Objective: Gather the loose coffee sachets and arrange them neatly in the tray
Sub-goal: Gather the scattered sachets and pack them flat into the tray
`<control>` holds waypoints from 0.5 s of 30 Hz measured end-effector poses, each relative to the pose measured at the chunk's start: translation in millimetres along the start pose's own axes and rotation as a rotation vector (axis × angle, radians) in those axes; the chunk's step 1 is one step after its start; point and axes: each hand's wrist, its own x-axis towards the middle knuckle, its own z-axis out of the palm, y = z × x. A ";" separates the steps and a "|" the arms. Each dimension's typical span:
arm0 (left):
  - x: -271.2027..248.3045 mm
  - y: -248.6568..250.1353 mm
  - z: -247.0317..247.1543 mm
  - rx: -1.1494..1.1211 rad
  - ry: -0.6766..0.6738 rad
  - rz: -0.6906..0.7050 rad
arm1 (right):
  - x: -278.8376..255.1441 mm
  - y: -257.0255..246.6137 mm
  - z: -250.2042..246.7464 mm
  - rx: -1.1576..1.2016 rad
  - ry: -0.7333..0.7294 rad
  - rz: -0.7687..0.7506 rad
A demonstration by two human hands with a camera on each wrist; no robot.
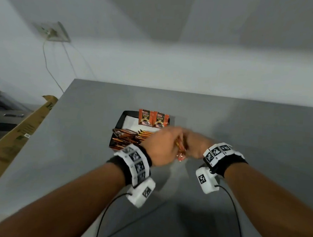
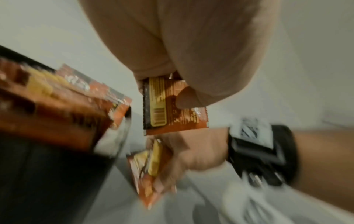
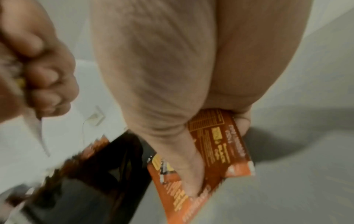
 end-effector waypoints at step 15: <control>-3.8 -108.3 -75.6 0.240 -0.064 -0.309 | -11.6 -118.1 -46.0 0.021 0.394 -0.149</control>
